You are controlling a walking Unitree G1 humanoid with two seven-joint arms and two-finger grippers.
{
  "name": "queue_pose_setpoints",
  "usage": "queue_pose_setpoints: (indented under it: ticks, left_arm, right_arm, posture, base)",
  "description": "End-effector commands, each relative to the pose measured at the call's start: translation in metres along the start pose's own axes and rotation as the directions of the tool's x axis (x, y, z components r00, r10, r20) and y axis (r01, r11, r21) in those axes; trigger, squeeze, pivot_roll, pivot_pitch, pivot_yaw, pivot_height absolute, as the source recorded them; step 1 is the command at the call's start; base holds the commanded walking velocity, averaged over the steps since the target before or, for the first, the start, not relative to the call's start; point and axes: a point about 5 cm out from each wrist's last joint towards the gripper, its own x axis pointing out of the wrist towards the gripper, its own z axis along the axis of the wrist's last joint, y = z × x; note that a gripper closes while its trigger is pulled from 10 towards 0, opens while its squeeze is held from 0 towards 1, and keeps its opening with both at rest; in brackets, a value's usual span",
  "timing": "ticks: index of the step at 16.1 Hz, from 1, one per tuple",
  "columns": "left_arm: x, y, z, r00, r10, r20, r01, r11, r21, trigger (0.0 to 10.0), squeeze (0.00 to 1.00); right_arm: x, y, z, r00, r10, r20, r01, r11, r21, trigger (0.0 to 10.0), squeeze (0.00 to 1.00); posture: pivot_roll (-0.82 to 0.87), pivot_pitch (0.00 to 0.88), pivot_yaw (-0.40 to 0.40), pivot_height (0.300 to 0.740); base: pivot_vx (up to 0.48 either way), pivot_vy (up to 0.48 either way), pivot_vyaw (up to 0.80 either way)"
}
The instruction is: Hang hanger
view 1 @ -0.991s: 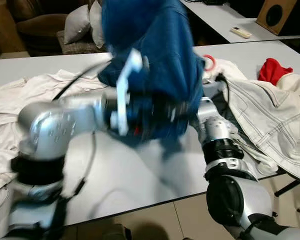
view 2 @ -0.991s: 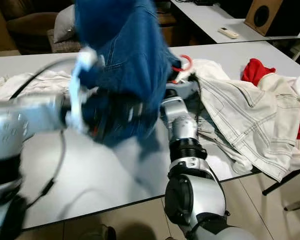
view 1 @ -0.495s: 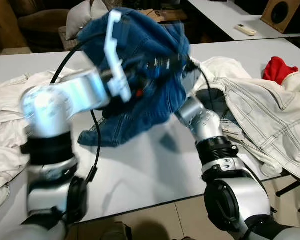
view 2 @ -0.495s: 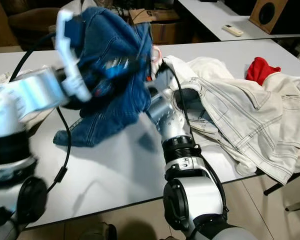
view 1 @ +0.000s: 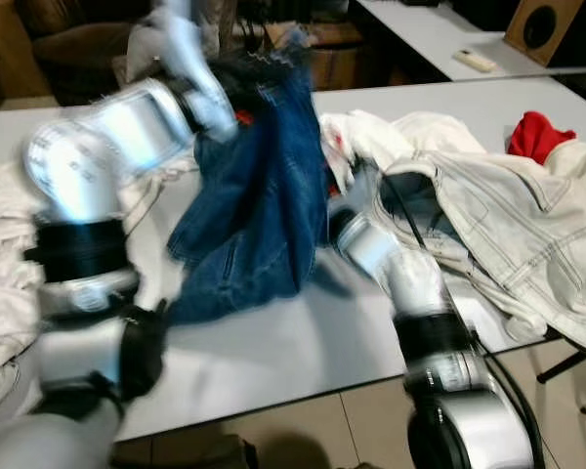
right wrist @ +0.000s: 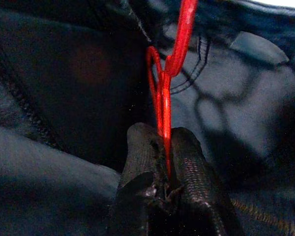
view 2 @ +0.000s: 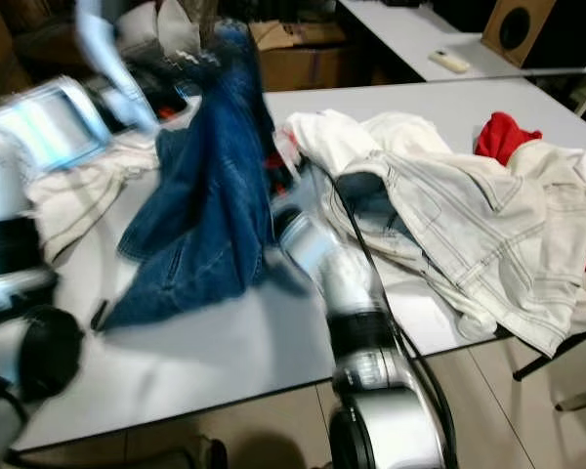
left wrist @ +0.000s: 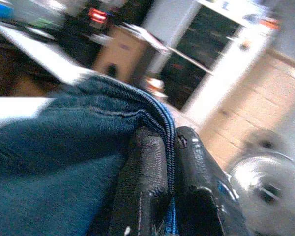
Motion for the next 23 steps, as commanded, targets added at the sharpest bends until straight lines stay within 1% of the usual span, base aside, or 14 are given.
queue_pose_setpoints:
  ticks: [1,6,7,9,10,13,14,15,16,17,18,19,20,23]
  left_arm:
    - [-0.004,0.005,0.014,0.997,0.056,0.046,-0.058,0.997,0.057,0.0,0.0]
    - [-0.015,0.067,-0.005,0.94,0.339,-0.026,-0.333,0.933,0.134,0.0,0.0]
    - [-0.023,0.093,-0.024,0.896,0.437,-0.078,-0.419,0.892,0.17,0.0,0.0]
    - [-0.045,0.128,-0.072,0.807,0.549,-0.218,-0.502,0.832,0.236,0.0,0.0]
    - [-0.048,0.131,-0.08,0.794,0.556,-0.244,-0.504,0.828,0.247,0.0,0.0]
    - [-0.075,0.144,-0.153,0.713,0.545,-0.442,-0.46,0.839,0.292,0.0,0.0]
    - [-0.078,0.137,-0.172,0.745,0.485,-0.459,-0.403,0.874,0.27,0.0,0.0]
    - [-0.078,0.133,-0.178,0.768,0.457,-0.449,-0.379,0.889,0.257,0.0,0.0]
    - [-0.075,0.124,-0.181,0.818,0.405,-0.408,-0.357,0.914,0.191,0.0,0.0]
    - [-0.072,0.117,-0.176,0.864,0.374,-0.336,-0.347,0.927,0.14,0.7,0.0]
    - [-0.071,0.109,-0.167,0.906,0.34,-0.253,-0.331,0.94,0.08,10.0,0.0]
    - [-0.072,0.102,-0.159,0.937,0.291,-0.193,-0.289,0.957,0.042,10.0,0.41]
    - [-0.075,0.097,-0.155,0.943,0.274,-0.187,-0.267,0.962,0.063,10.0,1.0]
    - [-0.094,0.087,-0.148,0.952,0.237,-0.193,-0.227,0.971,0.074,10.0,1.0]
  right_arm:
    - [0.001,0.023,-0.031,0.996,0.08,-0.046,-0.072,0.987,0.145,10.0,0.0]
    - [-0.033,0.053,-0.01,0.98,0.195,-0.026,-0.189,0.97,0.153,10.0,0.0]
    - [-0.043,0.065,-0.003,0.972,0.234,-0.02,-0.228,0.961,0.155,10.0,0.0]
    - [-0.054,0.078,0.01,0.962,0.272,0.009,-0.271,0.951,0.148,10.0,0.0]
    - [-0.056,0.08,0.012,0.962,0.274,0.015,-0.273,0.95,0.148,10.0,0.0]
    - [-0.064,0.09,0.029,0.958,0.281,0.062,-0.287,0.946,0.153,10.0,0.0]
    - [-0.065,0.091,0.031,0.958,0.279,0.062,-0.286,0.946,0.15,10.0,0.0]
    - [-0.065,0.091,0.032,0.959,0.276,0.06,-0.282,0.948,0.147,10.0,0.0]
    - [-0.065,0.087,0.032,0.965,0.258,0.056,-0.262,0.959,0.108,10.0,0.0]
    - [-0.065,0.082,0.029,0.974,0.225,0.028,-0.225,0.974,0.033,10.0,0.0]
    - [-0.065,0.078,0.025,0.979,0.205,0.003,-0.205,0.979,-0.017,10.0,0.0]
    - [-0.066,0.077,0.024,0.979,0.206,-0.002,-0.206,0.978,-0.03,10.0,0.0]
    - [-0.067,0.077,0.023,0.978,0.206,-0.008,-0.206,0.978,-0.041,10.0,0.0]
    - [-0.067,0.07,0.022,0.985,0.17,0.008,-0.169,0.983,-0.076,10.0,0.0]
  posture:
    - [0.13,0.002,-0.014,0.74]
    - [0.12,0.0,-0.008,0.74]
    - [0.11,0.0,-0.003,0.74]
    - [0.1,0.0,0.001,0.74]
    - [0.1,0.0,0.002,0.74]
    - [0.09,0.0,-0.003,0.74]
    - [0.08,0.001,-0.009,0.74]
    - [0.08,0.001,-0.011,0.74]
    - [0.08,0.005,-0.02,0.74]
    - [0.08,0.009,-0.027,0.74]
    - [0.08,0.011,-0.036,0.74]
    - [0.08,0.014,-0.04,0.74]
    - [0.08,0.017,-0.044,0.74]
    - [0.08,0.016,-0.033,0.74]
  base:
    - [0.0,0.0,0.0]
    - [0.0,0.0,0.0]
    - [0.0,0.0,0.0]
    - [0.0,0.0,0.0]
    - [0.0,0.0,0.0]
    - [0.0,0.0,0.0]
    - [0.0,0.0,0.0]
    - [0.0,0.0,0.0]
    - [0.0,0.0,0.0]
    - [0.0,0.0,0.0]
    - [0.0,0.0,0.0]
    - [0.0,0.0,0.0]
    - [0.0,0.0,0.0]
    - [0.0,0.0,0.0]
